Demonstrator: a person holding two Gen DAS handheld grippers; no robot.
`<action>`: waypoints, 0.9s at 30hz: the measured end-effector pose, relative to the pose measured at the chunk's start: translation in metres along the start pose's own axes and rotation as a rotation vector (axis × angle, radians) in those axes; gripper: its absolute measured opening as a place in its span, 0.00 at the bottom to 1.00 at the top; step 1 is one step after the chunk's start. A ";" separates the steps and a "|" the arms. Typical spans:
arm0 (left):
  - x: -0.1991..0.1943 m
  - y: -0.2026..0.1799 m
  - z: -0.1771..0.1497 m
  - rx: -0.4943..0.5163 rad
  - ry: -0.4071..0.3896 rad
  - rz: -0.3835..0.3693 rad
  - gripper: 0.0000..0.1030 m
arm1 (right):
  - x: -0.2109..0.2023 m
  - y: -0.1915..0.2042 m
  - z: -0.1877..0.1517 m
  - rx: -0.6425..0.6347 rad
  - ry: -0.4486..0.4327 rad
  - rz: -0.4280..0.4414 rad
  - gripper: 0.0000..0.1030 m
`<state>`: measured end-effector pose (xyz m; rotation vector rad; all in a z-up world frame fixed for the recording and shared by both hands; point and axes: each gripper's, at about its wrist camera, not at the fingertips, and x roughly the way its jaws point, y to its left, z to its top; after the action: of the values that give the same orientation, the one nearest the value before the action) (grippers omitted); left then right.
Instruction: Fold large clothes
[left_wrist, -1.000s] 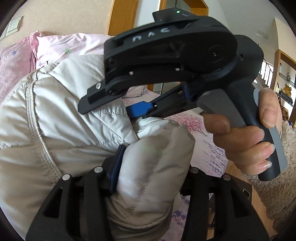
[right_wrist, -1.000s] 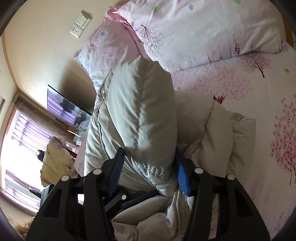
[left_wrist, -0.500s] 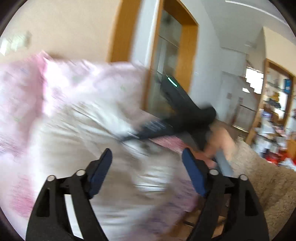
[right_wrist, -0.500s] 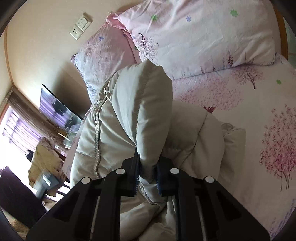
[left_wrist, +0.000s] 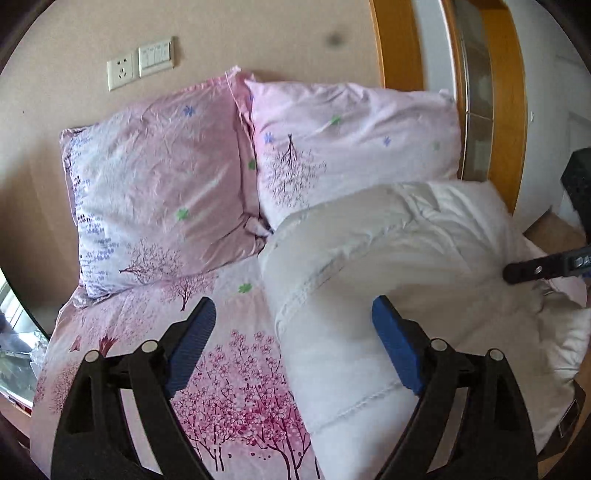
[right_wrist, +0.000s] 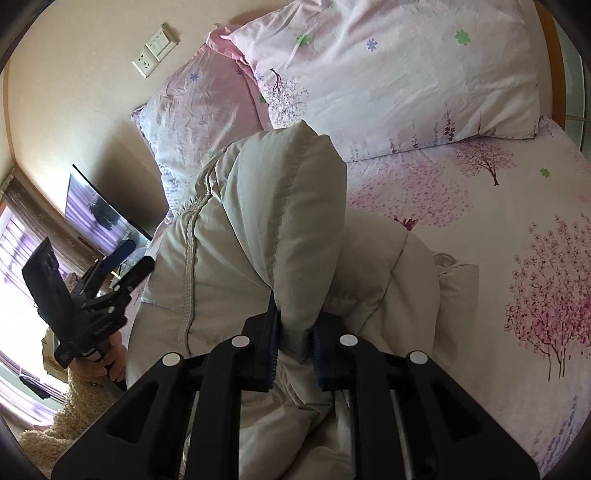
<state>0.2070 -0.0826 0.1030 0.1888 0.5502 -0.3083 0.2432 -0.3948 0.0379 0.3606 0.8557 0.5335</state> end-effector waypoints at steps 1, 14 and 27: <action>0.000 0.001 0.000 -0.005 -0.002 -0.003 0.87 | -0.001 0.000 0.000 -0.003 -0.004 -0.006 0.14; -0.004 -0.009 -0.003 0.003 0.010 -0.027 0.90 | -0.013 -0.029 -0.003 0.020 -0.035 -0.140 0.12; 0.009 -0.039 -0.023 0.051 0.050 -0.035 0.91 | 0.010 -0.065 -0.019 0.065 0.031 -0.116 0.17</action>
<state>0.1899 -0.1149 0.0755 0.2372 0.5958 -0.3528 0.2526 -0.4396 -0.0127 0.3605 0.9203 0.4049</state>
